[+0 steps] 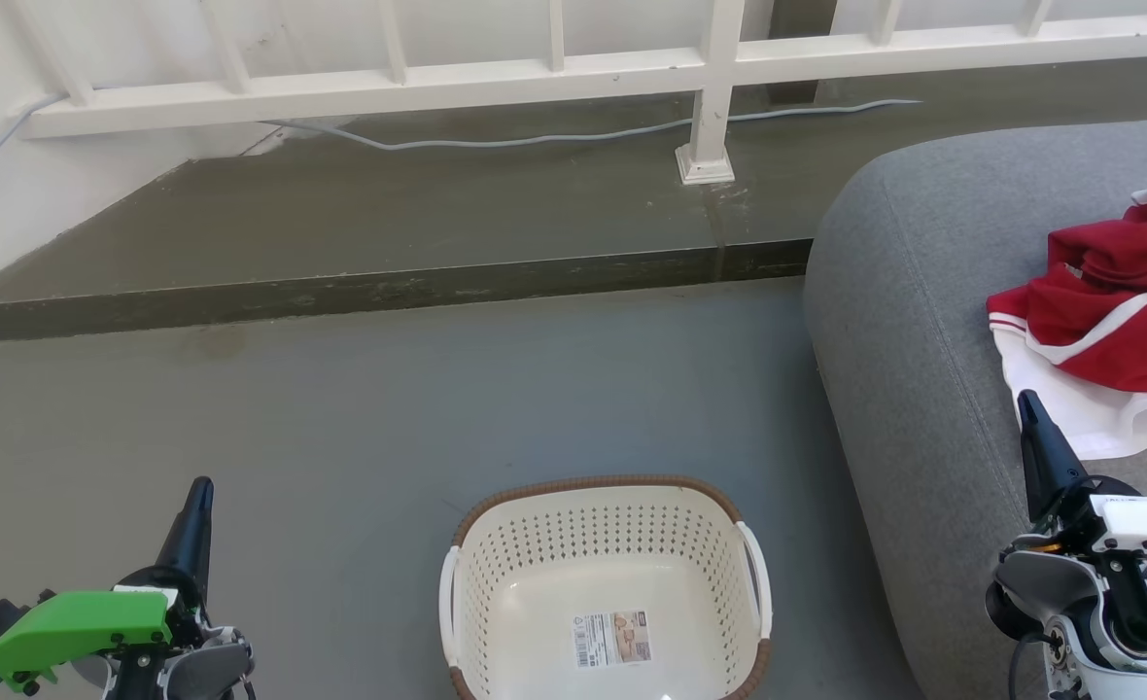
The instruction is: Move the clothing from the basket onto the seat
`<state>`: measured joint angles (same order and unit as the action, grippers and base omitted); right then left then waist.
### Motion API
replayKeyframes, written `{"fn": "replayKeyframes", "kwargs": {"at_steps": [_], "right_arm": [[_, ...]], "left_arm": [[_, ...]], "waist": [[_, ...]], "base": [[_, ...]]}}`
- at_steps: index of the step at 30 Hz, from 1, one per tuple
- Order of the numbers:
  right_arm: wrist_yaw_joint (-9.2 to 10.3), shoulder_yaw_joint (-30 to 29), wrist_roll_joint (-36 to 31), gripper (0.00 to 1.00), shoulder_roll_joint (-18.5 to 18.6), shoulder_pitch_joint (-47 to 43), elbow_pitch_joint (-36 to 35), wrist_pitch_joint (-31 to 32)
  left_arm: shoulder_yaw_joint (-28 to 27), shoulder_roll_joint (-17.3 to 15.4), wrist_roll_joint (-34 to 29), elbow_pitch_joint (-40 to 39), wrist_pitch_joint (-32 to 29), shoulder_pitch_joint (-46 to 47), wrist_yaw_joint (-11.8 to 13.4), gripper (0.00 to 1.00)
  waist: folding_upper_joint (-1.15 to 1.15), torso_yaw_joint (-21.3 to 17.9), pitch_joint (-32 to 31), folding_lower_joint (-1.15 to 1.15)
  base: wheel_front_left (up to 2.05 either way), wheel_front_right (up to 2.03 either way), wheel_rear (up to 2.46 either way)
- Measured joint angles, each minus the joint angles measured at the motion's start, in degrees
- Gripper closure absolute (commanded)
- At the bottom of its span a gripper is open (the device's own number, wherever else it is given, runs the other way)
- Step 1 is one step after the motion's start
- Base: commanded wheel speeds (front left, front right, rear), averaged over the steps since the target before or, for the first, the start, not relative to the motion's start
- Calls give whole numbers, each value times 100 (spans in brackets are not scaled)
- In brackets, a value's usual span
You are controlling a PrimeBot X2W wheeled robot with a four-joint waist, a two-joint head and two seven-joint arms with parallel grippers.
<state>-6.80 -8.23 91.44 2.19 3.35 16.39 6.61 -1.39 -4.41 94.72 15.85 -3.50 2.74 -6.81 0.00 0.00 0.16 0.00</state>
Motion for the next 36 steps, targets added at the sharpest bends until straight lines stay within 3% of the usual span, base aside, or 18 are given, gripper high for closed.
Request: {"fn": "replayKeyframes", "kwargs": {"at_steps": [36], "right_arm": [[0,10,20,100,-1,0,-16,0]], "left_arm": [[-11,4,0,15,-33,25,-7,100]], "waist": [[0,1,0,0]], "base": [[0,0,0]]}}
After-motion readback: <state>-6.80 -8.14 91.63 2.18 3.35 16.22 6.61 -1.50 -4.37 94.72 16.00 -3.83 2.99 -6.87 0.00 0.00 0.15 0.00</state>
